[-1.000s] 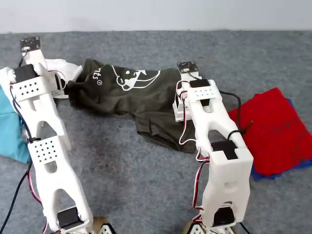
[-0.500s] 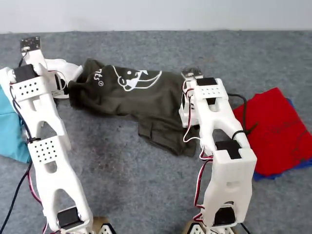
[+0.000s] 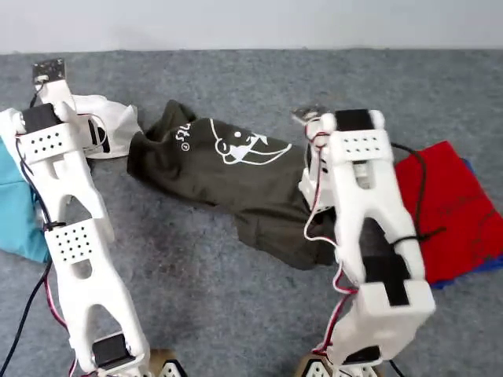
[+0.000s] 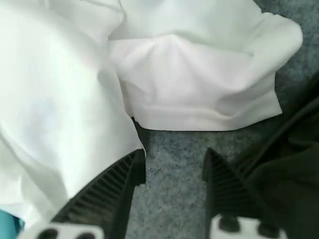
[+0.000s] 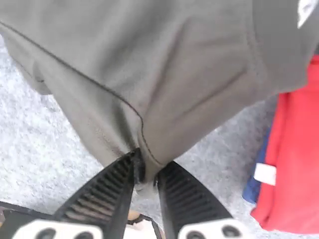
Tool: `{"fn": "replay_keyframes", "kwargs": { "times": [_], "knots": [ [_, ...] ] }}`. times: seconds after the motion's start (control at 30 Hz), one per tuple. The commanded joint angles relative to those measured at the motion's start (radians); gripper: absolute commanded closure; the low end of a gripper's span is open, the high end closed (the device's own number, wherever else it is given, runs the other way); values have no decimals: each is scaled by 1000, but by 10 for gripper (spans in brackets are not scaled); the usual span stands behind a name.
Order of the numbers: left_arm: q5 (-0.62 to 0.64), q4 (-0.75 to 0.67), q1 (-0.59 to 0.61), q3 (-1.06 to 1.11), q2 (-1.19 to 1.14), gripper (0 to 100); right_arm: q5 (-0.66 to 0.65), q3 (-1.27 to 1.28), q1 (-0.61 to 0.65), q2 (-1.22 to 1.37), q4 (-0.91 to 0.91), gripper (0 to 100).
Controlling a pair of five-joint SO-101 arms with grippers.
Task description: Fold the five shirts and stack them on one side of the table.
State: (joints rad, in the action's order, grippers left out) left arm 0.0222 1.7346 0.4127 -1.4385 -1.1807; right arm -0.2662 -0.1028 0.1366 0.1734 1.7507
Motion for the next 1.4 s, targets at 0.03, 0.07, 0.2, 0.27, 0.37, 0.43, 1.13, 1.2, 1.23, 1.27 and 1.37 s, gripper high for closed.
{"fn": "replay_keyframes", "kwargs": {
  "times": [0.03,0.07,0.2,0.27,0.37,0.43,1.13,1.2,1.23,1.27,1.37],
  "knots": [
    [8,21,-5,-31,68,808,-60,83,-50,-104,47,988],
    [8,21,-5,-31,68,808,-75,112,-62,-107,47,988],
    [11,21,-12,-16,68,806,-129,242,-128,-113,41,988],
    [11,21,-28,18,69,806,-160,296,-163,-113,2,988],
    [11,21,-63,87,71,806,-167,373,-200,-111,-120,988],
    [11,21,-103,139,77,806,-167,417,-216,-111,-183,988],
    [-5,9,-183,792,560,769,-166,459,-211,-113,-228,880],
    [-26,-23,-178,845,548,770,-166,459,-211,-113,-228,880],
    [-28,-37,-178,857,535,771,-166,459,-211,-114,-228,880],
    [-28,-51,-178,863,523,771,-166,459,-211,-116,-228,880],
    [-26,-110,-183,851,499,772,-166,459,-211,-116,-228,880]
  ]
}}
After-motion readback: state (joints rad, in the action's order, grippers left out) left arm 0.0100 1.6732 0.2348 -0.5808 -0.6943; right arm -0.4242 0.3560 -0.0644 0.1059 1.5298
